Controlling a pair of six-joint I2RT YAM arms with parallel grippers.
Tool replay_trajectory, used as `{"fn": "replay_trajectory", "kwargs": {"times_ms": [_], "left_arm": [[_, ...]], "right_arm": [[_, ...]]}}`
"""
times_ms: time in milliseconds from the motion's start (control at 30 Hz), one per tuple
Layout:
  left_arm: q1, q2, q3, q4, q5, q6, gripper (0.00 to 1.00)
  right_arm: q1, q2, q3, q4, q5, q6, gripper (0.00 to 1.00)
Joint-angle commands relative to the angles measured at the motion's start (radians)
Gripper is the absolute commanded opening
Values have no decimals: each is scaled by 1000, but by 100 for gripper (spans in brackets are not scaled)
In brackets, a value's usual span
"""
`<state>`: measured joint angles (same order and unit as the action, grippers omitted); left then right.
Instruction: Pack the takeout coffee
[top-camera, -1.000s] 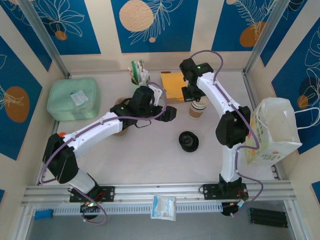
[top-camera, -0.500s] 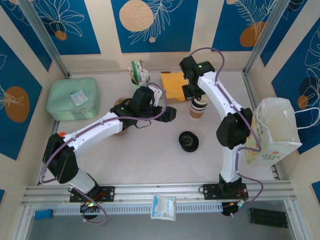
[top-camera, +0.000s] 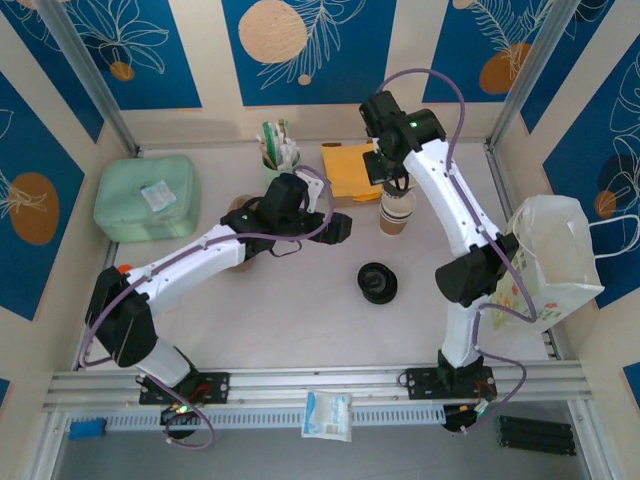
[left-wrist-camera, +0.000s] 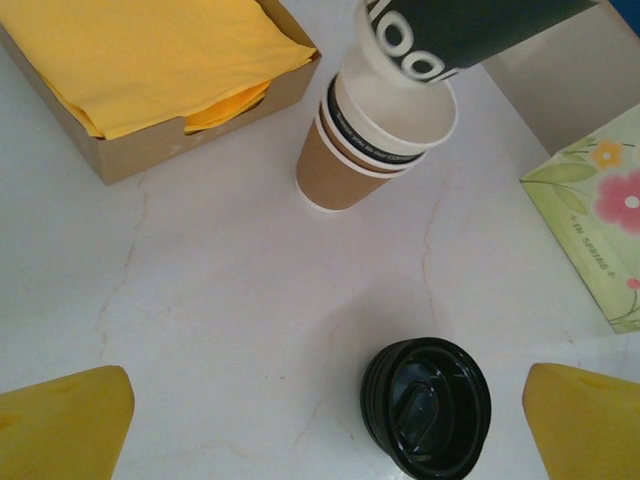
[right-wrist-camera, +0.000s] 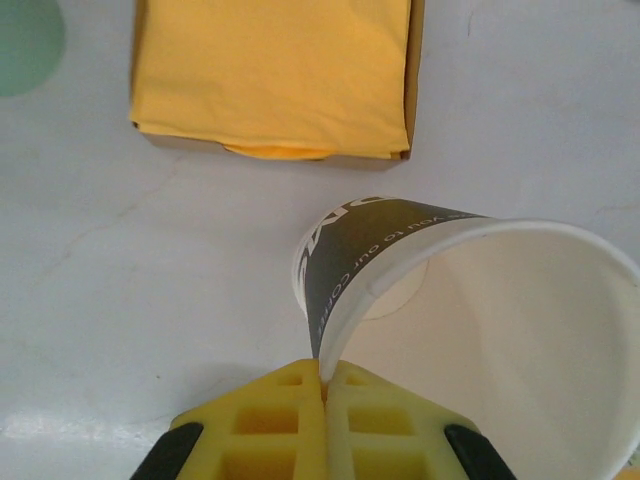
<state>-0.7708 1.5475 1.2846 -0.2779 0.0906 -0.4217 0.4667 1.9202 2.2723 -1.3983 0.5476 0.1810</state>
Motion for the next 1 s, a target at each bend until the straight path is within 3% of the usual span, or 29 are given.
{"fn": "replay_trajectory", "kwargs": {"times_ms": [0,267,567,800,967], "left_arm": [[-3,-42,-5,-29,-52,2,99],[73,-196,-104,-60,-168,-40,99],[277,-493,-321,-90,-171,-142,99],[300,-551,-352,-137,-141,-138,99],[301,-566,-366,-132,-134,-141,99]], "right_arm": [[44,-44,76,-73,25,-15,0],[197,-63,93,-112,4,21,0],[367,-121,-250,76,-125,153,0],[475,-47,-390,156,-115,220,0],[497,-6,-461,189,-103,236,0]]}}
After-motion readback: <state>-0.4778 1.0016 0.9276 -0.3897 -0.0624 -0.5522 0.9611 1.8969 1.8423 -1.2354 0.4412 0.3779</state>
